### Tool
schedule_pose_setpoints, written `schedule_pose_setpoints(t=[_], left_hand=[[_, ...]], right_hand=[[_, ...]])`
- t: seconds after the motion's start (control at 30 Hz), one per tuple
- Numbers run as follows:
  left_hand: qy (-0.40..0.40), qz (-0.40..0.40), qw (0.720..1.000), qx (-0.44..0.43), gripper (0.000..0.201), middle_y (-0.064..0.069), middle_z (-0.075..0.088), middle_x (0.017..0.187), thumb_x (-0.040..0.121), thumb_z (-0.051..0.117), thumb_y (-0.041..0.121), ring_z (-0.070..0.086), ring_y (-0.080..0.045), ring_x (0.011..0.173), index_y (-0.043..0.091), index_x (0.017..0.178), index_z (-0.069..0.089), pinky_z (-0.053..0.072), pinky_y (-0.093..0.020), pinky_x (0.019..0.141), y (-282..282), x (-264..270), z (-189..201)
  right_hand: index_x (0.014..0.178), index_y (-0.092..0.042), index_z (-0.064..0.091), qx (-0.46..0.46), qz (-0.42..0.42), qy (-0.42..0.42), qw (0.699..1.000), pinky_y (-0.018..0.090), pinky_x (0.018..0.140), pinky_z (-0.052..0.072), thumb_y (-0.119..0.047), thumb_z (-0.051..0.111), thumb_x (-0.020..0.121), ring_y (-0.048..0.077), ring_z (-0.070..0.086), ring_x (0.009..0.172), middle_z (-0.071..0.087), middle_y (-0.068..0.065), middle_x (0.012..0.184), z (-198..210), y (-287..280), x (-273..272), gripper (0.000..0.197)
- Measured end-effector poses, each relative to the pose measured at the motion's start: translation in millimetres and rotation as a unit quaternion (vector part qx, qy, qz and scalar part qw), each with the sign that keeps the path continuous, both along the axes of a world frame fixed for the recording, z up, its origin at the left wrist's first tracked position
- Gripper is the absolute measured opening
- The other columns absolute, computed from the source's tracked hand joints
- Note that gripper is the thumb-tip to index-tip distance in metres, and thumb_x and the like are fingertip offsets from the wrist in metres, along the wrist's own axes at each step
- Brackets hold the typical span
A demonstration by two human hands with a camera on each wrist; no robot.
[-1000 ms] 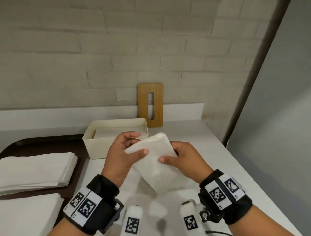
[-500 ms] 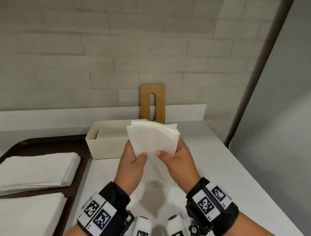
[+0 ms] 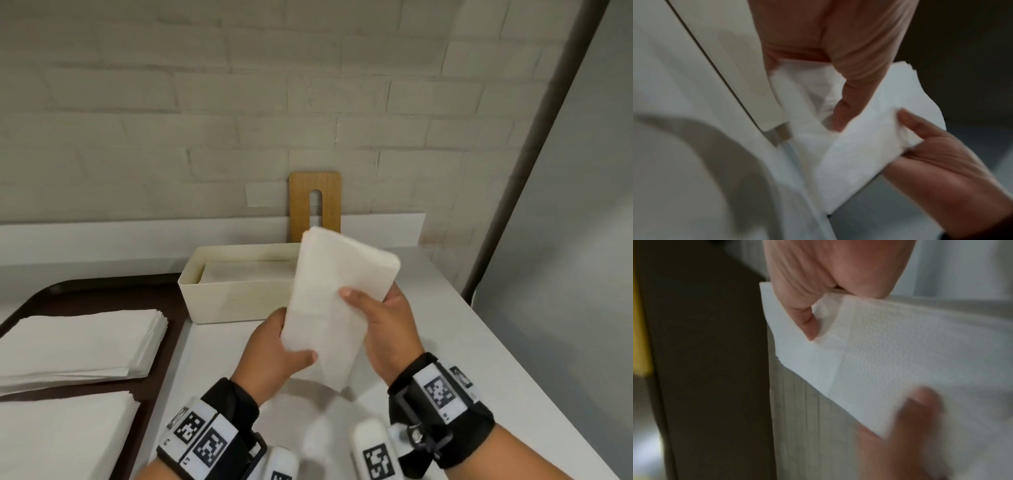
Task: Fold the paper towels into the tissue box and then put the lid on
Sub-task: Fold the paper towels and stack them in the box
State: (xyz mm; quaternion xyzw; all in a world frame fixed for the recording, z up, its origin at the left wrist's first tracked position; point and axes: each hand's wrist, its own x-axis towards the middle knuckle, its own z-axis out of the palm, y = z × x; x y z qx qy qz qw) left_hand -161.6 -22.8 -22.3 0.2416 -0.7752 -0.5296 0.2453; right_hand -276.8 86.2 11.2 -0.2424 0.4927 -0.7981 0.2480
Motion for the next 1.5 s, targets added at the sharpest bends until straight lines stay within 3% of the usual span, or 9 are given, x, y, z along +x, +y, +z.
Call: schedule_pose_setpoints(t=[0.13,0.27,0.47,0.83,0.97,1.17,1.27,1.37,1.5], left_hand=[[0.051,0.064,0.991,0.106,0.021,-0.006,0.071,0.085,0.071,0.074,-0.003,0.066,-0.025,0.081,0.010,0.085,0.066,0.053,-0.031,0.070,-20,14,-13],[0.167,0.095,0.960,0.202,0.027,-0.003,0.073,0.095,0.077,0.064,-0.008,0.068,-0.021,0.088,0.010,0.097,0.065,0.054,-0.031,0.075,-33,18,-15],[0.088,0.067,0.976,0.189,0.033,-0.009,0.065,0.087,0.079,0.054,-0.018,0.062,-0.026,0.081,0.012,0.091,0.057,0.053,-0.019,0.062,-25,9,-28],[0.077,0.091,0.986,0.116,0.032,-0.009,0.049,0.072,0.078,0.048,-0.021,0.045,-0.018,0.067,0.010,0.074,0.049,0.037,-0.026,0.063,-27,12,-24],[0.020,0.069,0.991,0.114,0.025,-0.002,0.063,0.084,0.082,0.059,-0.008,0.060,-0.016,0.076,0.016,0.088,0.057,0.043,-0.021,0.061,-28,13,-33],[0.036,0.097,0.995,0.000,0.029,0.017,0.060,0.092,0.085,0.060,0.001,0.058,0.000,0.085,0.024,0.099,0.054,0.041,-0.007,0.066,-28,10,-10],[0.069,0.072,0.990,-0.095,0.032,0.016,0.062,0.081,0.084,0.061,0.003,0.058,0.010,0.077,0.034,0.086,0.054,0.040,0.000,0.063,-22,10,16],[0.060,0.010,0.979,-0.197,0.031,0.012,0.065,0.082,0.079,0.067,0.008,0.058,0.001,0.075,0.037,0.075,0.057,0.040,-0.004,0.062,-11,9,38],[0.189,0.029,0.978,-0.079,0.039,0.004,0.066,0.085,0.068,0.078,0.002,0.061,-0.002,0.074,0.031,0.085,0.059,0.050,-0.013,0.066,-2,7,49]], right_hand=[[0.089,-0.016,0.057,0.006,-0.041,0.003,0.999,0.029,0.064,0.051,0.014,0.060,0.075,0.020,0.064,0.077,0.067,0.002,0.086,4,16,-30,0.034],[0.085,-0.007,0.057,0.123,-0.014,0.058,0.991,0.030,0.068,0.053,0.019,0.065,0.067,0.025,0.064,0.079,0.068,0.008,0.086,-19,32,-46,0.032],[0.079,-0.013,0.056,0.250,0.004,0.062,0.966,0.024,0.051,0.040,0.002,0.053,0.044,0.018,0.051,0.060,0.056,0.004,0.068,-62,28,-35,0.038],[0.059,-0.019,0.049,0.205,-0.061,0.076,0.974,0.016,0.045,0.031,0.011,0.053,0.058,0.006,0.038,0.046,0.045,-0.008,0.052,-56,22,-34,0.030],[0.093,-0.011,0.061,0.284,-0.030,0.084,0.955,0.037,0.073,0.055,-0.004,0.060,0.053,0.025,0.066,0.082,0.069,0.009,0.091,-73,21,-34,0.041],[0.101,-0.006,0.055,0.282,-0.082,0.110,0.950,0.044,0.089,0.052,-0.003,0.067,0.078,0.028,0.064,0.098,0.066,0.009,0.105,-45,21,-39,0.026],[0.126,-0.019,0.042,0.264,-0.210,0.291,0.895,0.028,0.102,0.035,-0.010,0.077,0.070,0.010,0.043,0.120,0.044,-0.010,0.123,-17,22,-21,0.066],[0.132,-0.026,0.044,0.296,-0.135,0.519,0.790,0.024,0.103,0.024,-0.026,0.081,0.066,-0.009,0.027,0.114,0.037,-0.021,0.122,7,20,-3,0.076],[0.085,-0.035,0.064,0.235,0.004,0.341,0.910,0.020,0.071,0.050,-0.012,0.072,0.078,0.001,0.063,0.075,0.068,-0.015,0.081,6,11,2,0.026]])
